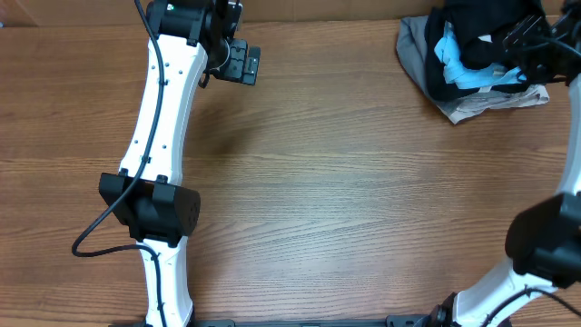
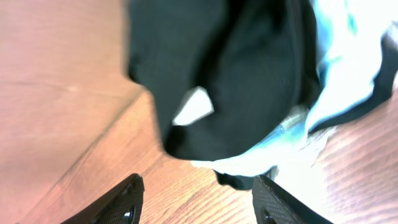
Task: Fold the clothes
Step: 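Lower the bundle onto the clothes stack and open the right gripper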
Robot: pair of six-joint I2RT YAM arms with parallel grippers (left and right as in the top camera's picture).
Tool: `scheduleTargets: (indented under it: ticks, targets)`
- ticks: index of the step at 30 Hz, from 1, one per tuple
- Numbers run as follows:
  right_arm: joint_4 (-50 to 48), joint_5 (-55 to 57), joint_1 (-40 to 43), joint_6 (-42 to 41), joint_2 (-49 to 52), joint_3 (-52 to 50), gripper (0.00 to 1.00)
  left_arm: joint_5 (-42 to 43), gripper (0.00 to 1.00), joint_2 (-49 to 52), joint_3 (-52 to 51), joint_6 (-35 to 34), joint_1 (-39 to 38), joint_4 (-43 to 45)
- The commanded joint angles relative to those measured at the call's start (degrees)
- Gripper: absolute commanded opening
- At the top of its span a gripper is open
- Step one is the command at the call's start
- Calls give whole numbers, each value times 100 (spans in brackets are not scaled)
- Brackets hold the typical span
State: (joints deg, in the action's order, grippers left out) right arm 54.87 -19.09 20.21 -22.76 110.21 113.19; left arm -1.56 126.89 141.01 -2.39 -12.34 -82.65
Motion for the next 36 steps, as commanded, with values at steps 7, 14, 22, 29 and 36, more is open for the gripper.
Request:
scheduleTargets:
  ticks: [7,14,22,29,36]
  targets:
    - [-2227,557,-101,1300,-153,120,86,9,100,-63,20,107,33,151]
    - [-4306,1217,-186,1574,848,120,100,9,100,-63,20,107,22,166]
    - [-4245,1222,-415,1578,2197,120,100,9,100,-61,20,109,22,168]
    - [-2496,1858,-719,1576,3348,120,100,9,100,-63,20,109,22,170]
    - [-1672,2052,-793,1537,4015,83,100,9,100,-61,20,109,22,166]
